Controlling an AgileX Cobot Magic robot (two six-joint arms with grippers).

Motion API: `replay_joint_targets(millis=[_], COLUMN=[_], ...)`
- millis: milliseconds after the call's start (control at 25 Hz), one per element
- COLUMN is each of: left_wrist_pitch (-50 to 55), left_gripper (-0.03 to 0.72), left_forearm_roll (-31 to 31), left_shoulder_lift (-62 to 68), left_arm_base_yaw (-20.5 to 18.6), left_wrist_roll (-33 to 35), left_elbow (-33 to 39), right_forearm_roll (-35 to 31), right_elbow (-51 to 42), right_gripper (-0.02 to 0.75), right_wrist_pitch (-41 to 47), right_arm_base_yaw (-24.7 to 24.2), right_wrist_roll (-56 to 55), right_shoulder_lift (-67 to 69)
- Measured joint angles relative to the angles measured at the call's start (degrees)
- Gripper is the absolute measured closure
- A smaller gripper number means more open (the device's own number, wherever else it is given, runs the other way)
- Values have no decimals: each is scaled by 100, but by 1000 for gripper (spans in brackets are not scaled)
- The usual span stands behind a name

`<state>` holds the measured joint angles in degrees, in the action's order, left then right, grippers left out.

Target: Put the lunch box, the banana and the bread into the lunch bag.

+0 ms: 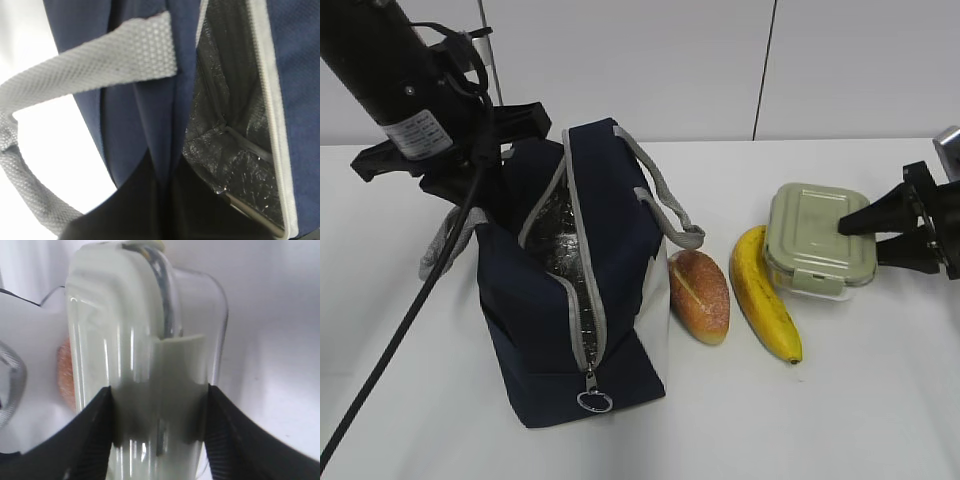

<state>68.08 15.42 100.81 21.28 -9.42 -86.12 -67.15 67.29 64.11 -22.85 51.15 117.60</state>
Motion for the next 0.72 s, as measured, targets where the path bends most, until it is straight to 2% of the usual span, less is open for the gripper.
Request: replay_joint_targets(millis=[240, 400, 560, 720], left_wrist_pitch=[-12, -63, -189, -273], left_gripper=[688, 689, 689, 689], left_forearm_roll=[0, 21, 156, 216], left_shoulder_lift=[0, 0, 0, 0], left_arm_base_yaw=[0, 0, 0, 0], left_wrist_roll=[0, 0, 54, 94], left_elbow=[0, 0, 0, 0], right_forearm_roll=[-1136, -1311, -1626, -1592], right_elbow=[0, -23, -23, 222], right_gripper=[354, 355, 355, 355], right_wrist_pitch=[55, -15, -15, 60], right_arm_base_yaw=[0, 167, 665, 1182], right_wrist_roll=[439, 471, 357, 2], right_shoulder_lift=[-11, -234, -708, -1097])
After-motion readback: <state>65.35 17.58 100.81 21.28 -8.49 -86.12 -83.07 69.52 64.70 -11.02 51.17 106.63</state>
